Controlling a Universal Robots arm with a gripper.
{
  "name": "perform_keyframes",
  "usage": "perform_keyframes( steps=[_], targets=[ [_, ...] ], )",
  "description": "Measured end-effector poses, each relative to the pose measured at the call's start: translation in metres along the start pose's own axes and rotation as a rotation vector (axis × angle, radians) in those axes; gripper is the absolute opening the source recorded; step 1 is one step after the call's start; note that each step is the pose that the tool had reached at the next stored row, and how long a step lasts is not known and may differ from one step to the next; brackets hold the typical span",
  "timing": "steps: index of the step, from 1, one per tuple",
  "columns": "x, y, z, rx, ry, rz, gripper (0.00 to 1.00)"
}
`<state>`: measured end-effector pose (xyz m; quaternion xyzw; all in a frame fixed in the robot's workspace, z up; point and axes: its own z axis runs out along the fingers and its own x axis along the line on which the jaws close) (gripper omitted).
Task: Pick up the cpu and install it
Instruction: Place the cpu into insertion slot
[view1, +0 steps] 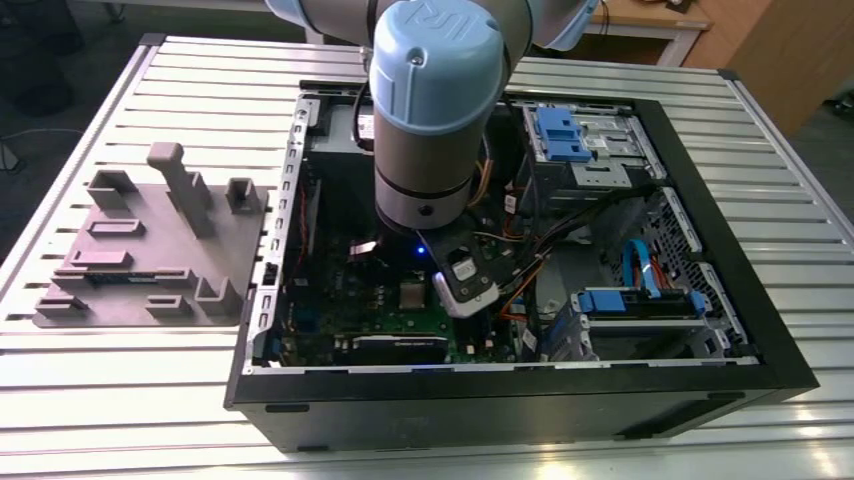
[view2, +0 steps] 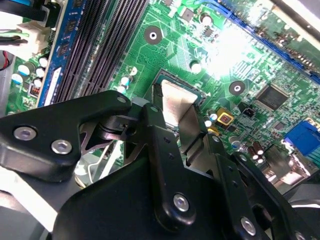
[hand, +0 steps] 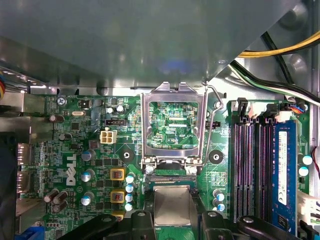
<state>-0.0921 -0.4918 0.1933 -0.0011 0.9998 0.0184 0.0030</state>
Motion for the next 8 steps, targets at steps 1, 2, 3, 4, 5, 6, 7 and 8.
perform_keyframes(
  steps=[1, 2, 3, 4, 5, 6, 7, 8],
  targets=[
    [0.0000, 0.0000, -0.0001, -0.0002, -0.0001, 0.000, 0.38],
    [0.0000, 0.0000, -0.0003, -0.0002, -0.0001, 0.000, 0.38],
    [0.0000, 0.0001, -0.0006, -0.0001, 0.0000, 0.000, 0.38],
    [0.0002, 0.0000, -0.0011, 0.0002, 0.0009, 0.000, 0.38],
    [0.0002, 0.0001, -0.0012, -0.0001, 0.0003, 0.000, 0.38],
    [0.0002, 0.0001, -0.0013, -0.0001, 0.0000, 0.000, 0.38],
    [0.0001, 0.0001, -0.0014, -0.0002, -0.0001, 0.000, 0.38],
    [0.0000, 0.0001, -0.0015, -0.0001, -0.0001, 0.000, 0.38]
  ],
)
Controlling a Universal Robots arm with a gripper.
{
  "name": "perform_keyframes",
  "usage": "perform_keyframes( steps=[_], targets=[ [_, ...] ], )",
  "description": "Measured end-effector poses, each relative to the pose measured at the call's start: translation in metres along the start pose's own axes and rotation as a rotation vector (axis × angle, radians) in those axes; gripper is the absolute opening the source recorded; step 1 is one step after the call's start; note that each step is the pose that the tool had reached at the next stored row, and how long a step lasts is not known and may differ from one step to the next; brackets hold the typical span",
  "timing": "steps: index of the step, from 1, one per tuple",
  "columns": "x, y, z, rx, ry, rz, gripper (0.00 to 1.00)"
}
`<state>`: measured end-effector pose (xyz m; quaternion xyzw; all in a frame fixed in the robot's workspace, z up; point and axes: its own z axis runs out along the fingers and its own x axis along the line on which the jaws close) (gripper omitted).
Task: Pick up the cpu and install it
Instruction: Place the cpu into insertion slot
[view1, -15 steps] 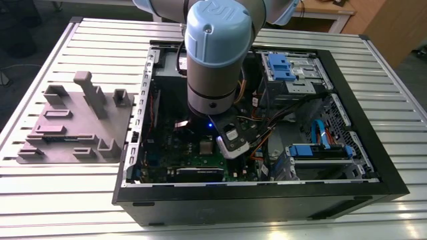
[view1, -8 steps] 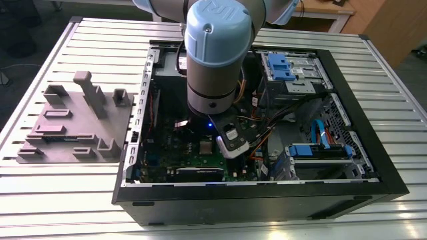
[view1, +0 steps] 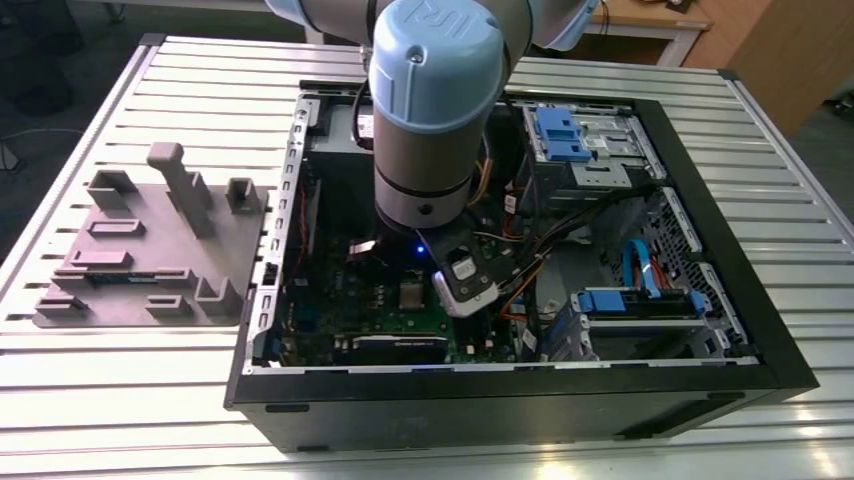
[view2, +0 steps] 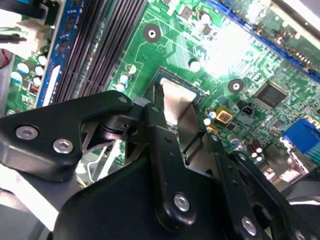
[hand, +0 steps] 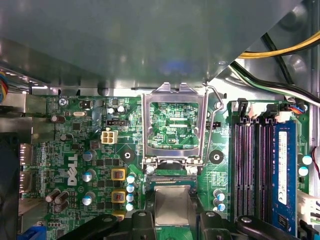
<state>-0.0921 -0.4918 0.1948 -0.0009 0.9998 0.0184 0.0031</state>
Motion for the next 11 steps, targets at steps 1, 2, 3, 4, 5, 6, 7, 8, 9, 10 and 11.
perform_keyframes(
  steps=[1, 2, 3, 4, 5, 6, 7, 8, 9, 10, 11],
  targets=[
    [0.0000, 0.0000, -0.0001, 0.0001, 0.0001, 0.000, 0.38],
    [0.0000, 0.0000, -0.0001, 0.0002, 0.0001, 0.000, 0.38],
    [0.0000, 0.0000, -0.0001, 0.0002, 0.0001, 0.000, 0.38],
    [0.0000, 0.0000, -0.0002, 0.0002, 0.0001, 0.000, 0.38],
    [0.0000, 0.0000, -0.0002, 0.0003, 0.0002, 0.000, 0.38],
    [0.0000, 0.0000, -0.0002, 0.0003, 0.0002, 0.000, 0.38],
    [0.0000, 0.0000, -0.0002, 0.0002, 0.0002, 0.000, 0.39],
    [0.0000, 0.0000, -0.0002, 0.0002, 0.0002, 0.000, 0.39],
    [0.0000, 0.0000, -0.0002, 0.0002, 0.0003, 0.000, 0.45],
    [0.0000, 0.0000, -0.0002, 0.0002, 0.0003, 0.000, 0.45],
    [0.0000, 0.0000, -0.0002, 0.0002, 0.0003, 0.000, 0.45]
  ],
)
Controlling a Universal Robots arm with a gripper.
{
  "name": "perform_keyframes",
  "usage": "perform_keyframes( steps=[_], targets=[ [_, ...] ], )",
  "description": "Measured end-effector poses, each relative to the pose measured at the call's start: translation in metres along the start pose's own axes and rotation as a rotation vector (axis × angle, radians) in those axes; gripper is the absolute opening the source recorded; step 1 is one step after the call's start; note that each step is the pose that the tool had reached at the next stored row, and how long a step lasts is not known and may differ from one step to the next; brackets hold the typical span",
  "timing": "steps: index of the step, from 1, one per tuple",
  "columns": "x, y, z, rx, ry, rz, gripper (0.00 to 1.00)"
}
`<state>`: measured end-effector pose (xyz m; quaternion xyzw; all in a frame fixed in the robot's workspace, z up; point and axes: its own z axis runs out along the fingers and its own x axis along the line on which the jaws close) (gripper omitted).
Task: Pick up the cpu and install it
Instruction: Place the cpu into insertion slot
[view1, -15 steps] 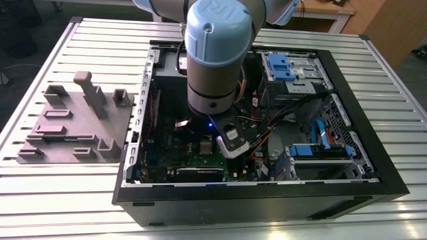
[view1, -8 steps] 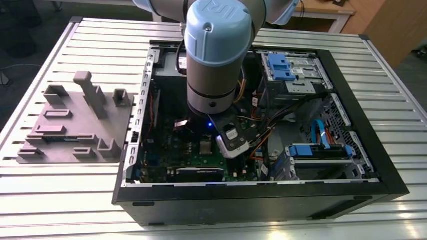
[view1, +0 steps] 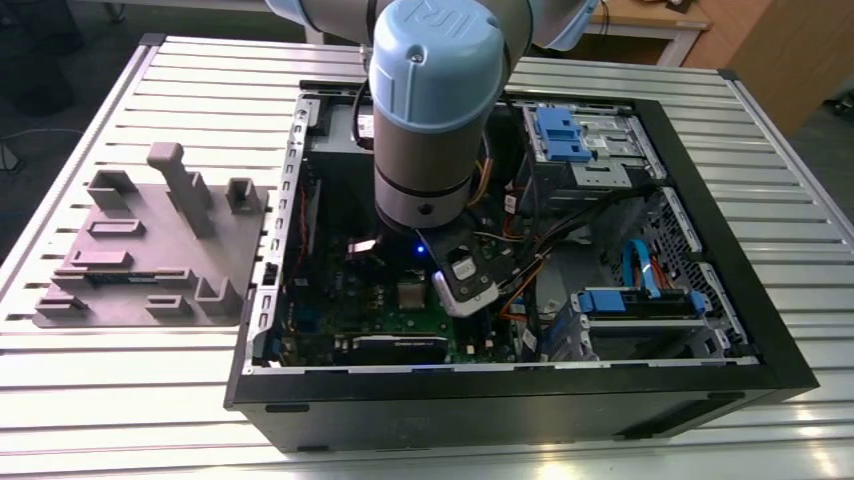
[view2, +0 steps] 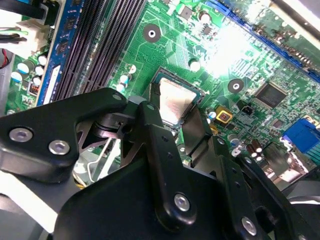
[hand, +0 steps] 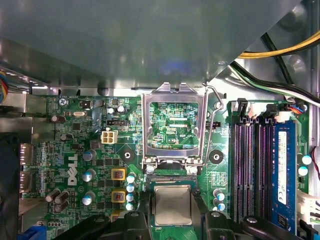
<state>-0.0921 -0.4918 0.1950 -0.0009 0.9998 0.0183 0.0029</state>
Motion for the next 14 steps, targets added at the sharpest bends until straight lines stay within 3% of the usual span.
perform_keyframes(
  steps=[7, 8, 14],
  targets=[
    [-0.0013, 0.0000, 0.0001, 0.0000, 0.0001, 0.000, 0.46],
    [-0.0015, 0.0000, 0.0003, 0.0001, 0.0001, 0.000, 0.53],
    [-0.0024, -0.0001, 0.0038, -0.0005, 0.0000, 0.000, 0.53]
  ],
)
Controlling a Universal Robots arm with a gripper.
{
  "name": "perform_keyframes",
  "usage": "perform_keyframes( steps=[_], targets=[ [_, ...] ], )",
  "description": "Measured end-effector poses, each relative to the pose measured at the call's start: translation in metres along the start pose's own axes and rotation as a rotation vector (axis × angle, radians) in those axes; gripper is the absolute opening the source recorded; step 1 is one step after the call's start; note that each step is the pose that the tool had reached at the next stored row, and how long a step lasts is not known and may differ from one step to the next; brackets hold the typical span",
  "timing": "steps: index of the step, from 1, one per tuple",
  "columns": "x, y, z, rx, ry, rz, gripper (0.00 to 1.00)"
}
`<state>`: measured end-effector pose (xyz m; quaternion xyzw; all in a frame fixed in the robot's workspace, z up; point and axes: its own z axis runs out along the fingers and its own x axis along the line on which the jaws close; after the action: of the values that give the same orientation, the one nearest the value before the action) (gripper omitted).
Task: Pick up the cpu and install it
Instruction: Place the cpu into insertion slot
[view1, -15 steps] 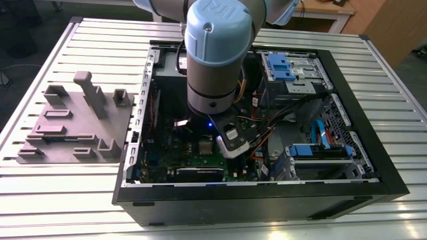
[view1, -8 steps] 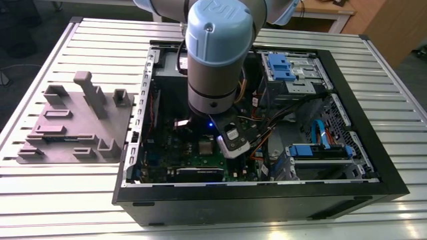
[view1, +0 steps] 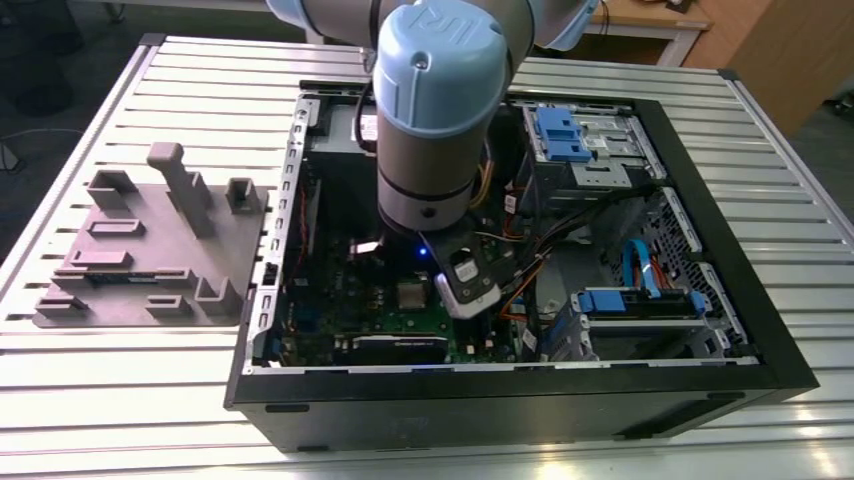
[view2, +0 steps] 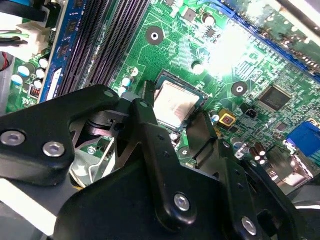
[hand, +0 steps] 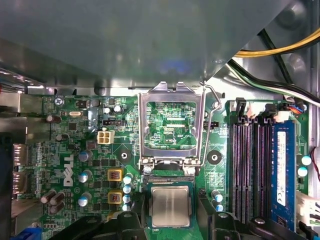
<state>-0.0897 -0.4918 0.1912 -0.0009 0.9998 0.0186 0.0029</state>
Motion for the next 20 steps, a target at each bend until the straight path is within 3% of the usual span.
perform_keyframes(
  steps=[9, 20],
  targets=[
    [0.0000, -0.0002, 0.0051, -0.0014, 0.0001, 0.000, 0.48],
    [-0.0001, 0.0000, 0.0003, -0.0019, -0.0001, 0.000, 0.47]
  ],
)
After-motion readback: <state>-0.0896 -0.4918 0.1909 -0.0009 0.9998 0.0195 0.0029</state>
